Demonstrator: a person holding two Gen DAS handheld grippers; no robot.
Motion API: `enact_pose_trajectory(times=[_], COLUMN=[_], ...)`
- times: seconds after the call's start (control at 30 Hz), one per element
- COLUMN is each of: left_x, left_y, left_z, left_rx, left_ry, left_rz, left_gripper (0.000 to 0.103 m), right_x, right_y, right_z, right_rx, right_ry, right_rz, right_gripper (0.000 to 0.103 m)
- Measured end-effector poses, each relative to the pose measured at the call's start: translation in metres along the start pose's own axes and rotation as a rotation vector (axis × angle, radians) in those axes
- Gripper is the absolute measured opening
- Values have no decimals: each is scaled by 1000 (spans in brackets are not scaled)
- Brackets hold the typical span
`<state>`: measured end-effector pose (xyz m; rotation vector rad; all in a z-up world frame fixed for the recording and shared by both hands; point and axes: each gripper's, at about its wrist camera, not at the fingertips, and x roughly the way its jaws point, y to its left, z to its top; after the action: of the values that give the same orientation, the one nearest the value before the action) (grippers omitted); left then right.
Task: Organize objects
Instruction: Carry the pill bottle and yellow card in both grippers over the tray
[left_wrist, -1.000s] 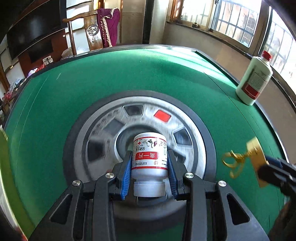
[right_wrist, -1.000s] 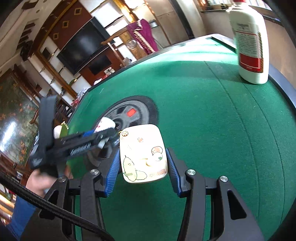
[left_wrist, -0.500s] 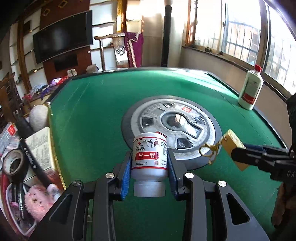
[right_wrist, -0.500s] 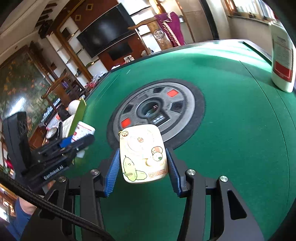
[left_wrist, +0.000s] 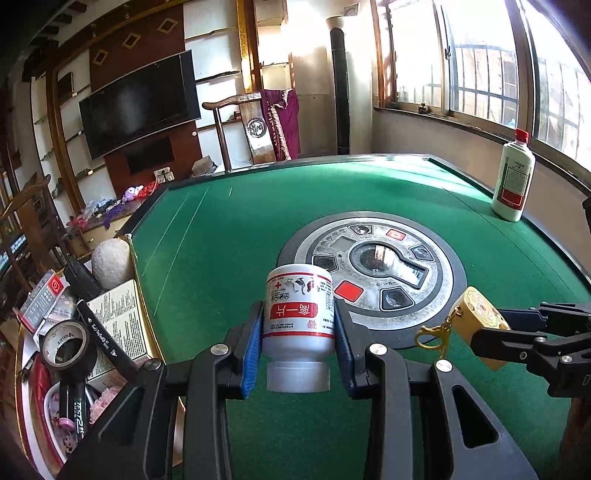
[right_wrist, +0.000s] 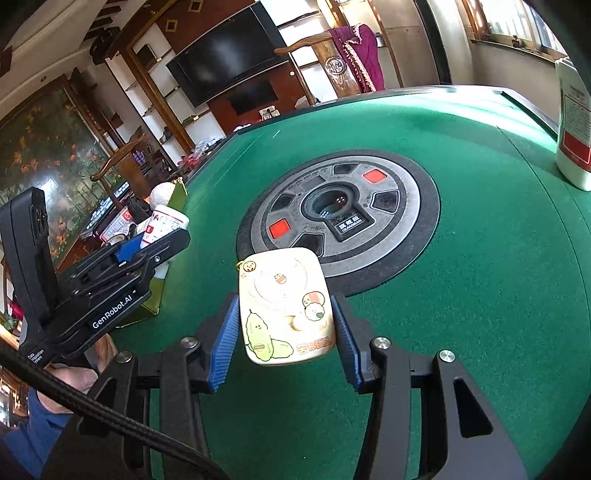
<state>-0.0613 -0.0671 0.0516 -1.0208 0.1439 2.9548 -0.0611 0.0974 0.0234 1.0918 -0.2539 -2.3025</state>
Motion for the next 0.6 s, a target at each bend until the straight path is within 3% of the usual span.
enact_pose_trajectory(times=[0.6], left_x=[-3], left_y=[-1], left_z=[-1], left_rx=[16], left_ry=[-18], left_rz=[25], left_gripper=[31], right_x=[8], right_y=[9], right_z=[-1], right_rx=[-1], right_ry=[12], right_rz=[19], right_gripper=[47])
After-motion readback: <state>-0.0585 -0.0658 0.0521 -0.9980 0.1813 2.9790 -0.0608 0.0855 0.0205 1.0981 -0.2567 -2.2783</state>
